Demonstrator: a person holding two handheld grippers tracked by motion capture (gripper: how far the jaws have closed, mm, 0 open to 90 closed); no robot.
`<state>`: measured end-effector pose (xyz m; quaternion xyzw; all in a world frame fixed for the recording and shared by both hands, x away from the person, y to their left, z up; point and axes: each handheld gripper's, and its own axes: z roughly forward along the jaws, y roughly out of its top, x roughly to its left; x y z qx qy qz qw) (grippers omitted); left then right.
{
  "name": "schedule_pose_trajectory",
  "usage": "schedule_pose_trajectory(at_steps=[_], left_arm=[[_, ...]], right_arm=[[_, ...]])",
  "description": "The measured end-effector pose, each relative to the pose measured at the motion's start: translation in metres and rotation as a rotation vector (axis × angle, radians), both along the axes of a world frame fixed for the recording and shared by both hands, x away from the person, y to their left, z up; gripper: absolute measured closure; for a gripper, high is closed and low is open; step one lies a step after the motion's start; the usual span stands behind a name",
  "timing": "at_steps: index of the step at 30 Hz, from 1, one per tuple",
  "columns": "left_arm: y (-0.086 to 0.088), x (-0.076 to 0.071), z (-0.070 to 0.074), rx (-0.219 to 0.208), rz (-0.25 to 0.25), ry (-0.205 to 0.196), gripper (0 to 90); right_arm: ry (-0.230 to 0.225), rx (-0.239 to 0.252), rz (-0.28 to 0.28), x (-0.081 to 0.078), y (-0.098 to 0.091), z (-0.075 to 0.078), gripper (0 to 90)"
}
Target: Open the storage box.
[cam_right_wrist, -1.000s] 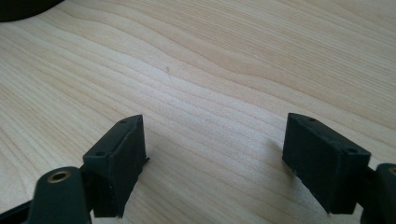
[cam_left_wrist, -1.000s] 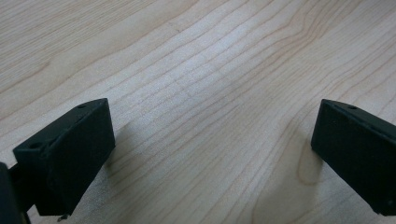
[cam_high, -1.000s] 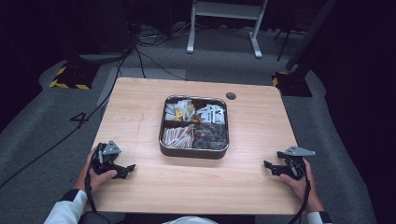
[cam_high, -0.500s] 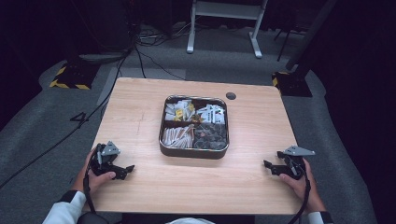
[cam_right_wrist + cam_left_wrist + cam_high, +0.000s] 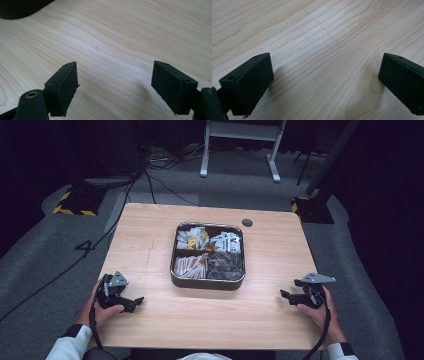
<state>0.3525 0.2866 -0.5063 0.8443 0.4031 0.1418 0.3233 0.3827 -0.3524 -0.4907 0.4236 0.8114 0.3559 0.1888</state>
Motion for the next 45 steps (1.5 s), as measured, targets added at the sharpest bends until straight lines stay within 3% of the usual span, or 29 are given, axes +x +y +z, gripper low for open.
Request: schedule_pose_trajectory(at_steps=[23, 36, 45], left_arm=[[0.0, 0.0, 0.0, 0.0, 0.001, -0.001, 0.1], [0.0, 0.0, 0.0, 0.0, 0.001, 0.0, 0.1], [0.0, 0.0, 0.0, 0.0, 0.001, -0.001, 0.1]], right_arm=[[-0.063, -0.001, 0.039, 0.012, 0.021, 0.032, 24.0], [-0.108, -0.012, 0.077, 0.028, 0.045, 0.057, 24.9], [-0.114, -0.022, 0.105, 0.038, 0.062, 0.063, 24.9]])
